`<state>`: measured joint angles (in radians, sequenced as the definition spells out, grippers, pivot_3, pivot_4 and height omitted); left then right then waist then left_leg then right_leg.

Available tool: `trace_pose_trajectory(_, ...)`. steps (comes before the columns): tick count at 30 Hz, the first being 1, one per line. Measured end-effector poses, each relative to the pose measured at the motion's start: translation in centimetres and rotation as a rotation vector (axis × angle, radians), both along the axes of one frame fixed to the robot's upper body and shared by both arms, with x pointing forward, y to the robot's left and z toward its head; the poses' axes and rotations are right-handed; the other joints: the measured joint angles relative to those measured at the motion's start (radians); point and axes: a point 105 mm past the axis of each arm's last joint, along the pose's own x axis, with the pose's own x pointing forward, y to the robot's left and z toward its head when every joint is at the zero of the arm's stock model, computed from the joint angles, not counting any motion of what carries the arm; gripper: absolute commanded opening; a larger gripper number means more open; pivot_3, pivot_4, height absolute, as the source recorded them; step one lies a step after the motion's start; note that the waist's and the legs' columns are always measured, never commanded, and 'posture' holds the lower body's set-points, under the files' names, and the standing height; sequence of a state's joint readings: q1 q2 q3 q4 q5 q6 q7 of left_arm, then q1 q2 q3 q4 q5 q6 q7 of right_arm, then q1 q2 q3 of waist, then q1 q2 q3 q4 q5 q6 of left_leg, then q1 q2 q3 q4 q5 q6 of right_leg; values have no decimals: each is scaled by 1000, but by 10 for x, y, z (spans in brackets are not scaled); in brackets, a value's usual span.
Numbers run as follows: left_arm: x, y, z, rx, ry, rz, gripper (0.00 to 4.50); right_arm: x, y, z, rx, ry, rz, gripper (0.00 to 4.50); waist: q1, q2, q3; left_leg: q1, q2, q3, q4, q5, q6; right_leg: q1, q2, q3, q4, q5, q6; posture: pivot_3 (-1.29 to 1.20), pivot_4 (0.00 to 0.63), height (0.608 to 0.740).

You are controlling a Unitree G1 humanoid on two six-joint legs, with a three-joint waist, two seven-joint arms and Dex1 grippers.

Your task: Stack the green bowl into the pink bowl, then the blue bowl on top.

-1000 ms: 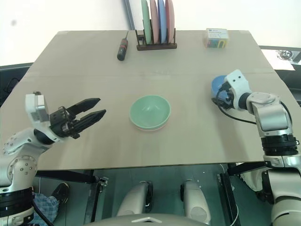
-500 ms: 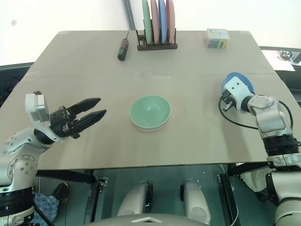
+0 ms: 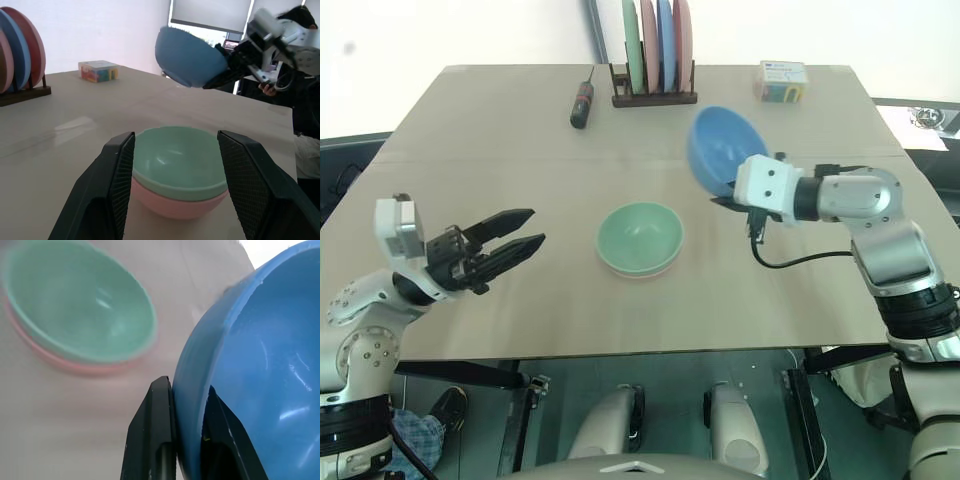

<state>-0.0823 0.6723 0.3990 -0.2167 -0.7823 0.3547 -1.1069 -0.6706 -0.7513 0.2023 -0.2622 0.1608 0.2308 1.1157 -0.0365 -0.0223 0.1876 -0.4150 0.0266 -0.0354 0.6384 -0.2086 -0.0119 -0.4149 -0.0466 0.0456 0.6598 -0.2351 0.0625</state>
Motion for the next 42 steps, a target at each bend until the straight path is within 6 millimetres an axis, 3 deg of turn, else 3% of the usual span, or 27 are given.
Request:
trace_pose_trajectory(2,3,-3,0,3,1,-10,2791,-21,27,-1,-12,2,132,22,-1,0,0,0,0,0,0,0,0,0,0,0,0,0,0,0,150,740)
trace_pose_trajectory(4,4,-3,2,9,0,-13,2791,-29,39,-1,-26,-1,189,22,-1,0,0,0,0,0,1,0,0,0,0,0,0,0,0,0,150,740)
trace_pose_trajectory(6,4,-2,1,12,3,-11,2791,-32,49,-1,-37,-2,220,870,-1,0,0,0,0,0,1,0,0,0,0,0,1,-1,-2,0,150,740)
trace_pose_trajectory(8,5,-2,1,11,5,-8,2791,-34,56,0,-40,-8,246,1409,-1,0,0,0,0,0,1,0,0,0,0,-1,1,-1,-1,0,150,740)
trace_pose_trajectory(14,6,0,-1,12,13,-2,2791,-25,65,4,-67,-62,227,4176,0,0,0,0,0,0,1,0,0,0,0,-1,1,0,-1,0,150,740)
trace_pose_trajectory(15,6,0,-1,11,16,-1,2791,-22,65,4,-62,-64,214,4367,0,0,0,0,0,0,1,0,0,0,0,-1,1,-1,-1,0,150,740)
trace_pose_trajectory(19,4,1,-5,17,27,7,2791,-12,62,7,-31,-63,162,4367,-2,0,0,0,0,0,1,0,0,0,0,0,1,0,-1,0,150,740)
trace_pose_trajectory(21,3,1,-7,35,27,21,2791,-8,53,12,4,-42,130,4367,0,0,0,0,0,0,1,0,0,0,0,-1,0,0,-1,0,150,740)
trace_pose_trajectory(24,0,4,-13,58,51,55,2791,1,19,15,127,68,7,4367,7,-1,0,-1,0,-1,1,0,0,0,-1,-1,-1,-1,-2,0,150,740)
trace_pose_trajectory(31,-14,14,-22,99,95,118,2791,-4,-57,-8,336,307,-202,4367,7,-1,-1,0,0,0,0,0,0,1,-1,0,-1,-2,-3,0,150,740)
trace_pose_trajectory(34,-22,21,-29,114,124,152,2791,-12,-95,-31,408,396,-286,4367,7,-1,-1,1,0,1,0,0,0,2,-1,0,-1,-2,-4,0,150,740)
trace_pose_trajectory(38,-29,23,-34,131,137,168,2791,-27,-120,-53,421,464,-288,4367,2,-1,-1,2,0,2,0,0,0,2,-1,1,-1,-4,-1,0,150,740)
trace_pose_trajectory(42,-35,26,-40,161,154,187,2791,-23,-143,-58,473,444,-320,4367,-4,-1,-1,3,1,3,1,0,0,2,0,2,-1,-4,0,0,150,740)
